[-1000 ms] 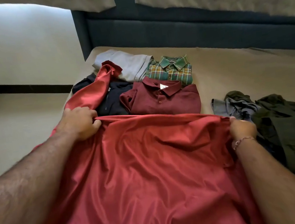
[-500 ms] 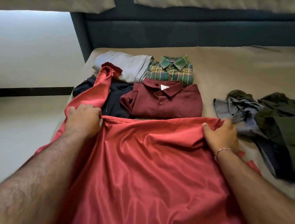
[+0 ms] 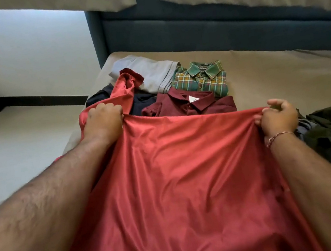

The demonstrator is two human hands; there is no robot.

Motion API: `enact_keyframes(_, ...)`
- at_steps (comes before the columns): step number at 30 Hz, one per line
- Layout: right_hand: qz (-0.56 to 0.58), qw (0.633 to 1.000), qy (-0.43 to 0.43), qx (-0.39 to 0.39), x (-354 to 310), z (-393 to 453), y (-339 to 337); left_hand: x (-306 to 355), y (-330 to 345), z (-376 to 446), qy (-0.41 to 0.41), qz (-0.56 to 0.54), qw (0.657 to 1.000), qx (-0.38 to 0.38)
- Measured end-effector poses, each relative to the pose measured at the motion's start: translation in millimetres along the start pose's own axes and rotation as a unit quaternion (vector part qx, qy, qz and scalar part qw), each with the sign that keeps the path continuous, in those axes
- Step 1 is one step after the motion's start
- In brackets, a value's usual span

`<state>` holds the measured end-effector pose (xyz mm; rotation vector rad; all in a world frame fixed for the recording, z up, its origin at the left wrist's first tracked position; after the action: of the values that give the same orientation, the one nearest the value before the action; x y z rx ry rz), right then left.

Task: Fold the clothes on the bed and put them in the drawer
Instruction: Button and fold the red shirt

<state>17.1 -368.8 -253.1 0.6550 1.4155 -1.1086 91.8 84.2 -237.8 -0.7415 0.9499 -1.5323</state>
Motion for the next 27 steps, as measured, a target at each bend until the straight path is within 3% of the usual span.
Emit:
enact_keyframes(3, -0.073, 0.993, -0.021, -0.095, -6.4, -12.4, 14.7, -0.2, -3.4, -2.1, -0.057, -0.016, 0.998, -0.018)
enact_keyframes(6, -0.16, 0.952, -0.202, -0.163, -10.3, -87.4, 1.3, 27.8, -20.0, -32.1, 0.012, -0.068, 0.998, -0.003)
enact_keyframes(9, -0.19, 0.878, -0.352, -0.261, 8.4, -189.8, -17.9, 73.5, -33.6, -104.6, 0.097, -0.13, 0.986, -0.025)
enact_keyframes(11, -0.247, 0.822, -0.43, -0.281, 28.8, -243.7, -24.2, 101.6, -33.2, -166.0, 0.11, -0.147, 0.982, -0.052)
enact_keyframes(15, -0.388, 0.734, -0.433, -0.351, 76.0, -277.6, -60.6, 90.2, -20.6, -254.4, 0.07, -0.1, 0.986, -0.11)
enact_keyframes(20, -0.48, 0.745, -0.358, -0.294, 105.3, -202.5, -120.1, 0.0, -31.0, -268.4, -0.001, -0.035, 0.992, -0.124)
enact_keyframes(24, -0.524, 0.754, -0.271, -0.29, 102.9, -186.4, -154.2, -8.4, -64.6, -271.3, 0.044, -0.084, 0.975, -0.202)
enact_keyframes(27, -0.443, 0.777, -0.389, -0.221, 79.3, -206.1, -165.2, 1.9, -99.0, -281.7, 0.1, -0.145, 0.972, -0.153)
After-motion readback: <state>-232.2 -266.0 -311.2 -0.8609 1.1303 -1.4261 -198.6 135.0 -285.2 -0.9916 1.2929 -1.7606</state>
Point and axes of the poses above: each hand's wrist, its own z-axis towards the middle knuckle, its own y-axis out of the palm, x = y × z, the point moved 4 cm from there along z, towards the middle knuckle, and after that the axes turned 11 degrees about x, right-handed, at the moved point
